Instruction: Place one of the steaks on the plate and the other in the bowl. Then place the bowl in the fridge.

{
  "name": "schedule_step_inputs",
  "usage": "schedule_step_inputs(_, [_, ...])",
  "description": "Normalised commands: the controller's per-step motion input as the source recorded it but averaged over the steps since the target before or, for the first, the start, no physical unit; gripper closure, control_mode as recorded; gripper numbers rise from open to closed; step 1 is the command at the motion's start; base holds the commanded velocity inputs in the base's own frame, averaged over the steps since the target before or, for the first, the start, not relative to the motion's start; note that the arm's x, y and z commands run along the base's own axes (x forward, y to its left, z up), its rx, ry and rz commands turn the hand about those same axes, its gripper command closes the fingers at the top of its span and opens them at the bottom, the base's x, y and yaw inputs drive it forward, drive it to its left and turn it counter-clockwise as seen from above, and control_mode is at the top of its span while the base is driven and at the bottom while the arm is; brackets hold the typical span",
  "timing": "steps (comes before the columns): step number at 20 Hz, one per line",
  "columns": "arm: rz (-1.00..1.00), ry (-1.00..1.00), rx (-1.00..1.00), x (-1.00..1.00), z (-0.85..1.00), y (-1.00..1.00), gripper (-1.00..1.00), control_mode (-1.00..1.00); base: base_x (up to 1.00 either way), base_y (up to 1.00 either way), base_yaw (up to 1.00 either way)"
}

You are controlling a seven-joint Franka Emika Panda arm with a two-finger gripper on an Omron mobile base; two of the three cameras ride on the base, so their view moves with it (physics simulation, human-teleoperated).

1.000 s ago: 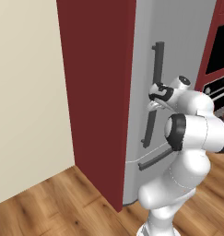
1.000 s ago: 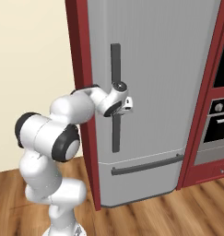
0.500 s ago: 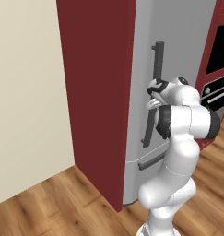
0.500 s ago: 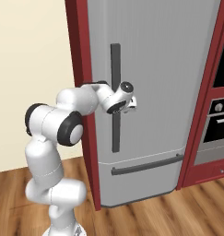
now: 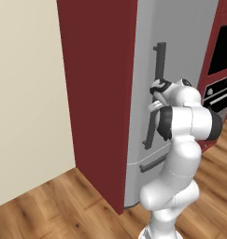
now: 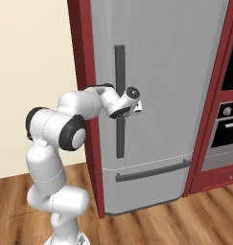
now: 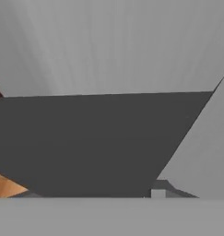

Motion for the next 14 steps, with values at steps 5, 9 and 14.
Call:
schedule_step_inputs(5, [0.01, -0.01, 0.0, -0.36, 0.06, -0.41, 1.0, -1.0, 0.0, 0.0, 0.0])
schedule_step_inputs(9, [0.0, -0.04, 0.09, -0.84, 0.13, -0.98, 1.0, -1.0, 0.0, 0.0, 0.0])
schedule_step_inputs(14, [0.0, -0.05, 0.24, -0.91, 0.11, -1.0, 1.0, -1.0, 0.0, 0.0, 0.0])
